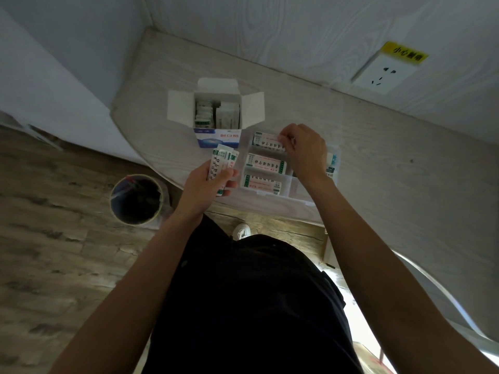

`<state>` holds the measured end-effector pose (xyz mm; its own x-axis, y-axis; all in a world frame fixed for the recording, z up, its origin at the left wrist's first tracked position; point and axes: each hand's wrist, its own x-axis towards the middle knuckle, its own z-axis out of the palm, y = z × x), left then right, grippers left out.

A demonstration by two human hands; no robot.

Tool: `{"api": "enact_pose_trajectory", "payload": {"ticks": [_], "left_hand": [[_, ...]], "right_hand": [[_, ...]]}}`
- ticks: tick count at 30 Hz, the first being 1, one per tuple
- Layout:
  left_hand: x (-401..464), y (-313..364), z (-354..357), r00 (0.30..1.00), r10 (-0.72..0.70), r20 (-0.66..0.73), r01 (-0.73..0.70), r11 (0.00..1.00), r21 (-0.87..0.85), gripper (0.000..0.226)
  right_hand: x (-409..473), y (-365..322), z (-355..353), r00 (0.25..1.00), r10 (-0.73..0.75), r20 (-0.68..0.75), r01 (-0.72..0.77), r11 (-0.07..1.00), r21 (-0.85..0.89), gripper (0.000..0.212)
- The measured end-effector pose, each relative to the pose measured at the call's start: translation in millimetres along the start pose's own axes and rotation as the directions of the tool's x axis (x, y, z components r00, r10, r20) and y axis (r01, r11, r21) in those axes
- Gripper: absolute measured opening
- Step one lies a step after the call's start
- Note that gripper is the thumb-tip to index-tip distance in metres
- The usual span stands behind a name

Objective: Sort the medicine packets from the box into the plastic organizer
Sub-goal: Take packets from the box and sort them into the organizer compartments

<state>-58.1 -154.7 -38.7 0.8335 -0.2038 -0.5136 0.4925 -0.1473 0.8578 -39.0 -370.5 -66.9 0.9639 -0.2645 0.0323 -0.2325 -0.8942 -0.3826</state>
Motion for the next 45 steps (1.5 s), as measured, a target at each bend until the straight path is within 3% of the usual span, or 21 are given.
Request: {"api": "enact_pose_trajectory", "payload": {"ticks": [6,10,20,27,31,34,36,39,45], "left_hand": [[1.3,1.4,1.1,1.000,-0.006,0.002,0.006,1.000,0.016,0.011],[3.7,1.1,1.6,1.000,0.000,0.009,-0.001,0.999,0.045,0.010],[4.7,2.3,0.6,1.000,-0.016,0.015,0.015,0.999,0.046,0.012],[3.7,6.5,1.1,0.999,0.000,0.039,-0.003,0.998,0.066,0.010],[3.0,11.7,3.3,0.998,0.004,0.066,-0.007,0.999,0.044,0.012],[1.5,16.4,7.9,0.996,-0.045,0.083,0.050,0.997,-0.062,0.017],[-0.2,18.3,10.5,0.993,-0.056,0.106,0.068,0.992,-0.110,0.022],[-3.7,21.8,14.8,0.990,0.006,0.143,-0.001,0.999,-0.037,0.018],[-6.1,22.0,21.4,0.984,0.078,0.159,-0.091,0.993,0.078,0.014]], "right_hand": [[1.7,-3.6,1.0,0.978,-0.209,-0.011,0.202,0.954,-0.222,0.023],[6.3,-6.8,-1.8,0.972,-0.206,0.111,0.227,0.944,-0.238,0.030],[20.3,-22.0,-4.1,0.923,-0.280,0.263,0.359,0.873,-0.329,0.031],[17.6,-27.0,-3.5,0.935,-0.211,0.286,0.302,0.897,-0.324,0.029],[10.6,-32.0,-19.2,0.965,-0.185,0.184,0.218,0.959,-0.179,0.029],[-9.5,-37.5,-32.3,0.998,-0.060,0.033,0.053,0.983,0.176,0.023],[-26.6,-43.8,-33.2,0.997,0.043,0.071,-0.069,0.903,0.424,0.018],[-45.7,-53.0,-29.0,0.959,0.134,0.249,-0.266,0.732,0.628,0.014],[-59.5,-53.4,-28.9,0.909,0.214,0.358,-0.417,0.484,0.770,0.014]]}}
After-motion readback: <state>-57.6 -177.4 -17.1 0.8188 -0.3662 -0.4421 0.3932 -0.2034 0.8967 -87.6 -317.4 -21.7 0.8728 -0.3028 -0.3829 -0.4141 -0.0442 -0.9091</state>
